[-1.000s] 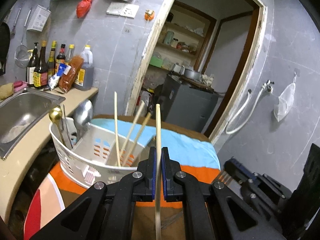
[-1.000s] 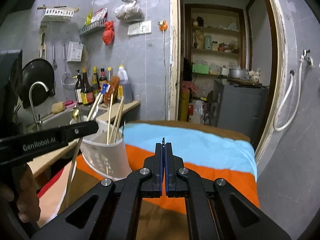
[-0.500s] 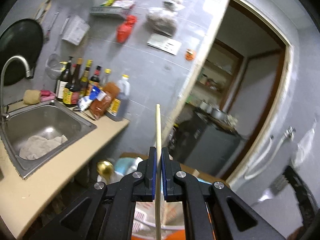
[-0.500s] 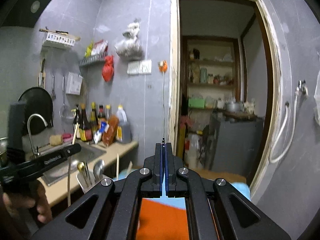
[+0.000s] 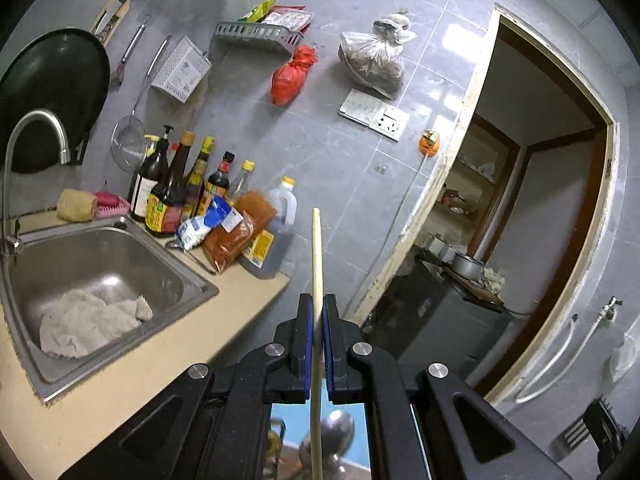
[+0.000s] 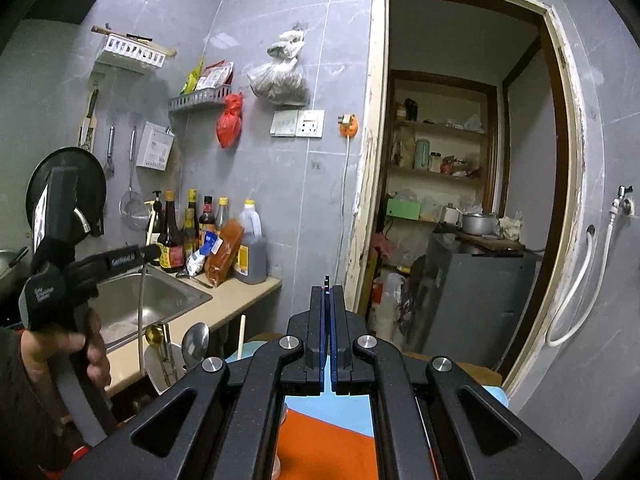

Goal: Organize utensils
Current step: 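Lift the chopstick and fork and carry both over the white caddy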

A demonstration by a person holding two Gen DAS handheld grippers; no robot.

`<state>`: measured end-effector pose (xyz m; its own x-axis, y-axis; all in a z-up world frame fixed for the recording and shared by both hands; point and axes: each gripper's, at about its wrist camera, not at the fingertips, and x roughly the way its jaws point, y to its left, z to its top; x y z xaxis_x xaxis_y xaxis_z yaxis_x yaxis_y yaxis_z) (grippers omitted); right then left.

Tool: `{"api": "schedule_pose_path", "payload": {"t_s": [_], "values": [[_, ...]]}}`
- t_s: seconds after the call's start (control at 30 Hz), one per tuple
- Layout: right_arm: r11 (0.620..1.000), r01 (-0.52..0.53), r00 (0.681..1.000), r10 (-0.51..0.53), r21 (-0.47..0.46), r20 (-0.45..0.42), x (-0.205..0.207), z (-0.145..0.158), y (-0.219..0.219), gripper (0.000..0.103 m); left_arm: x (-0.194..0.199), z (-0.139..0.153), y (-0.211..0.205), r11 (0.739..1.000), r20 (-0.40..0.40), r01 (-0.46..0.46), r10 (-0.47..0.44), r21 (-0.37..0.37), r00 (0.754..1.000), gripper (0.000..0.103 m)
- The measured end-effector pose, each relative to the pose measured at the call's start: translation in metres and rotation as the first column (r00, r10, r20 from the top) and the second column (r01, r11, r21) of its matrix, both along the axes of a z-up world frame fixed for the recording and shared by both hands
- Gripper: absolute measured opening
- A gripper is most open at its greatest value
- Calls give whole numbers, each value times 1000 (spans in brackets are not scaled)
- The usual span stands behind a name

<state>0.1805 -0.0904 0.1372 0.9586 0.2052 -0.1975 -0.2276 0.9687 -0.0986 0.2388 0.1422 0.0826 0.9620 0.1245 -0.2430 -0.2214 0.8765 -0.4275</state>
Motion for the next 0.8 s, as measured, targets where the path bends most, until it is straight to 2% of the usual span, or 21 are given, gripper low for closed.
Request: {"api": "schedule_pose_path", "payload": {"t_s": [0.23, 0.43, 0.53, 0.8], "values": [[998, -16, 1000, 15, -56, -28, 13, -20, 14, 2, 20, -20, -5, 998, -21, -17, 18, 61, 1000, 5], [997, -25, 998, 21, -68, -61, 21, -34, 22, 2, 19, -28, -18, 988, -2, -34, 35, 149, 999, 5], [997, -39, 996, 33, -65, -85, 25, -41, 24, 2, 16, -33, -21, 988, 2, -30, 31, 149, 1000, 5], [996, -81, 987, 74, -47, -140, 27, -56, 25, 3, 5, -40, -30, 988, -54, 17, -9, 156, 998, 5]]}}
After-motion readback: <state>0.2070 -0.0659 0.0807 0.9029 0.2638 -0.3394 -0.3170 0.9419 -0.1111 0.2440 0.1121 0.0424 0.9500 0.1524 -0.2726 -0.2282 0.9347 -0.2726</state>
